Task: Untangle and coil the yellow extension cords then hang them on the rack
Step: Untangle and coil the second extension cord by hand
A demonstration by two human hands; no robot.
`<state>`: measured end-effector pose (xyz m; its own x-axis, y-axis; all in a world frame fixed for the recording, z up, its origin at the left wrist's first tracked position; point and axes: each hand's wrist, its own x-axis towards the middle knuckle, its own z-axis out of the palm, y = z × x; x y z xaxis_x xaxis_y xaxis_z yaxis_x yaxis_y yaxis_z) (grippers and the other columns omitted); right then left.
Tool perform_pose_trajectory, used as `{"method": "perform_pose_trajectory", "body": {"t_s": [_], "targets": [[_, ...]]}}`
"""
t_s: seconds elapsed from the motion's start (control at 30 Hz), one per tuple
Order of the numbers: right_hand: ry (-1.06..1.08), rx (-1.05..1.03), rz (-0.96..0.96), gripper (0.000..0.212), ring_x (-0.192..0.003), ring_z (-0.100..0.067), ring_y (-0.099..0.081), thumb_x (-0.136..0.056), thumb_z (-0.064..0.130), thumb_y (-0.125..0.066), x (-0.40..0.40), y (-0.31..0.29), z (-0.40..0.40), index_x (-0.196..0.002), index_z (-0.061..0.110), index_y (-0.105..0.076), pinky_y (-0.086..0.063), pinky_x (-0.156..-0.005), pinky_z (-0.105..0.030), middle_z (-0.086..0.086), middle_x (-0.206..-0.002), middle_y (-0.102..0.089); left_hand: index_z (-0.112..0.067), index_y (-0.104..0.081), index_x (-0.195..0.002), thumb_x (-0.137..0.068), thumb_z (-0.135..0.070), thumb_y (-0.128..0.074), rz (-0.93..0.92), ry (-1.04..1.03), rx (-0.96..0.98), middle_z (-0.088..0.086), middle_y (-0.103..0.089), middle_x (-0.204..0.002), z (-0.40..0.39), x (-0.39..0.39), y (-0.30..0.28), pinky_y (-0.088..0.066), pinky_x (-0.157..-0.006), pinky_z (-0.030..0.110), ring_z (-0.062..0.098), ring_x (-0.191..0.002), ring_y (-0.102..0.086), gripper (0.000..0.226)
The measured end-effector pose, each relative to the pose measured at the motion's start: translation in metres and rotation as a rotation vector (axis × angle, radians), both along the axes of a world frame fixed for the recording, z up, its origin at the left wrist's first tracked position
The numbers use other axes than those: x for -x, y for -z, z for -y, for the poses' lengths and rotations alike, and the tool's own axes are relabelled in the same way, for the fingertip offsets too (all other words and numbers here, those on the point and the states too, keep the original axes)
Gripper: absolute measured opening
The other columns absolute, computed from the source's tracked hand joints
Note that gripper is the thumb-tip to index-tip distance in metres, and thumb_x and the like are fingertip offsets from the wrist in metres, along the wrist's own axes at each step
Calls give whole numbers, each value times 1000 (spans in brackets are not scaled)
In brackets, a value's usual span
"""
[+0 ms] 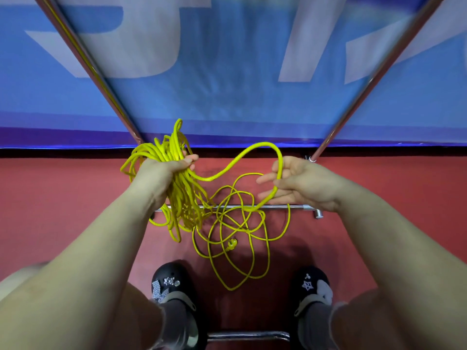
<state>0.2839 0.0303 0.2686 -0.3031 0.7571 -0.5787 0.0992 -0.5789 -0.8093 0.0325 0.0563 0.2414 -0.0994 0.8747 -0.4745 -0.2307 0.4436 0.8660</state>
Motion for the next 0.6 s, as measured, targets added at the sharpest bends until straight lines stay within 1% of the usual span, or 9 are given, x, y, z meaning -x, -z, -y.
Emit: {"method": "perform_pose_trajectory", "body": {"t_s": [0.1,0.17,0.2,0.3,0.37,0.4,0.47,0.53,0.6], "targets": [[113,-19,-125,21,-74,-24,-71,-94,-6,-40,5,-6,-3,-101,13,-46,-58,-72,-33,-12,-102,-65,-7,-64,-82,-85,3,-61,-70,0,-21,-1,-73,-69,4,-7,4,-57,-56,24,7,-60,-67,11],[185,1,-216,20,-72,-23,-71,-94,-4,-42,11,-9,-5,-107,11,-46,-58,-69,-31,-13,-99,-65,-1,-67,-85,-81,-2,-68,-214,76,-43,2,-71,-70,7,-11,6,-56,-57,28,9,-58,-65,5],[218,16,-256,19,-70,-22,-71,-94,-2,-43,15,-9,-7,-109,9,-46,-59,-66,-29,-13,-96,-66,0,-68,-87,-80,-6,-70,-293,132,-59,5,-70,-74,9,-13,7,-55,-61,31,11,-60,-64,10],[353,70,-333,12,-64,-21,-71,-94,1,-46,31,-5,-9,-104,7,-45,-59,-60,-28,-12,-83,-68,-2,-68,-84,-80,-11,-72,-411,308,-92,7,-67,-79,14,-20,11,-48,-67,33,16,-68,-58,11],[498,132,-379,9,-59,-20,-70,-94,1,-47,39,0,-12,-100,8,-43,-58,-55,-26,-14,-84,-65,-1,-69,-85,-81,-12,-72,-413,378,-86,10,-68,-80,17,-24,14,-51,-72,35,19,-71,-60,12],[569,169,-396,9,-61,-21,-70,-95,1,-46,42,1,-13,-101,7,-43,-57,-53,-25,-16,-90,-64,-5,-71,-83,-81,-12,-71,-390,398,-73,12,-70,-82,17,-26,14,-54,-74,39,21,-73,-62,7],[674,230,-404,6,-87,-27,-68,-96,1,-44,45,3,-15,-101,3,-47,-56,-57,-25,-20,-107,-61,-12,-73,-80,-83,-10,-69,-315,417,-40,11,-72,-77,18,-30,13,-57,-68,39,22,-68,-67,5],[721,272,-374,12,-112,-30,-59,-97,2,-42,46,4,-16,-88,0,-49,-52,-69,-25,-23,-120,-57,-11,-72,-80,-85,-5,-64,-217,421,-11,5,-71,-69,19,-35,12,-59,-60,33,16,-61,-67,11],[750,299,-361,19,-118,-29,-55,-97,3,-41,45,2,-15,-80,0,-49,-49,-75,-24,-23,-120,-57,-13,-72,-75,-85,-4,-63,-179,441,-41,3,-72,-71,21,-40,11,-58,-64,33,14,-64,-67,17]]}}
